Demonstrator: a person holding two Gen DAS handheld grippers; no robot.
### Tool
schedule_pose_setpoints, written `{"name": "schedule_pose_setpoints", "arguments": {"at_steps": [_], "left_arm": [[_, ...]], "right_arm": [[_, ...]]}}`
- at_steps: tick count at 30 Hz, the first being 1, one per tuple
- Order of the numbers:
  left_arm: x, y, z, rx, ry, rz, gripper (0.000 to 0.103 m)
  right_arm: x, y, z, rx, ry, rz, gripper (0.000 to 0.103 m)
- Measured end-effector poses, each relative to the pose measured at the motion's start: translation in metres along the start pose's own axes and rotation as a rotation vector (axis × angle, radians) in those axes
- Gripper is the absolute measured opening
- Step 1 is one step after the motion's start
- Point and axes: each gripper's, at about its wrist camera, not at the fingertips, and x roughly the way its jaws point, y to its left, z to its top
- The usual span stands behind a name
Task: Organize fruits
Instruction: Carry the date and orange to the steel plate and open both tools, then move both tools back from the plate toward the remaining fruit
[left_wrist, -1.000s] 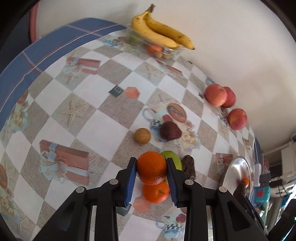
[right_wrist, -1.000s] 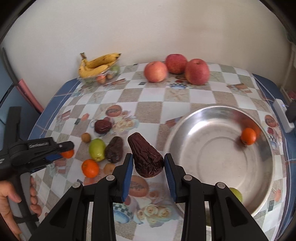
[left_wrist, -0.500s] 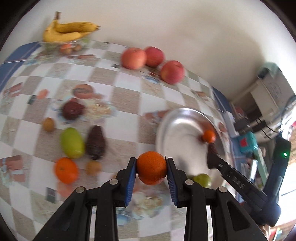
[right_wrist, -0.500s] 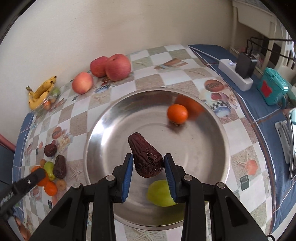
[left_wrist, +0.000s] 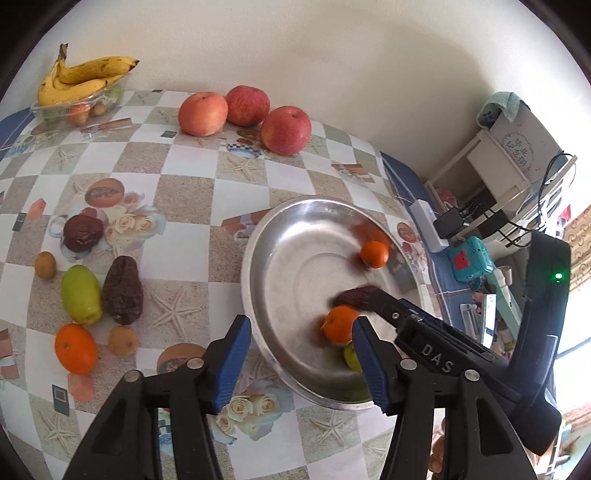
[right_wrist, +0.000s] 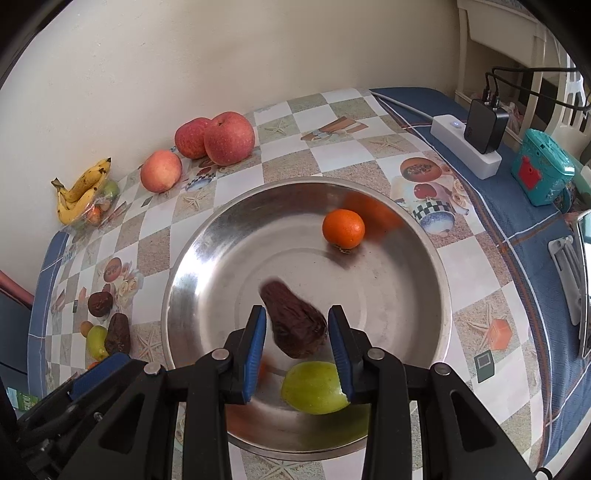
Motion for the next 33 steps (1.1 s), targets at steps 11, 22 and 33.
{"name": "schedule_pose_setpoints", "arguments": {"at_steps": [11,22,33], "left_arm": [[-0.001,0.039,-0.001,-0.088,-0.001,0.264,0.103],[-0.031,0.069,0.013,-0.113,-0.127,0.477,0.103],[-0.054,0.102,0.015,-0.261,-0.102,0.718,0.103]], "right_arm": [[0.006,0.005,-0.003,-0.033,0.019,-0.020,0.063],[0.011,0.017,-0.007,-0.111,0.015,-0.059,0.093],[0.000,0.025,-0.004,-0.121,-0.077,-0.038,0.093]]}}
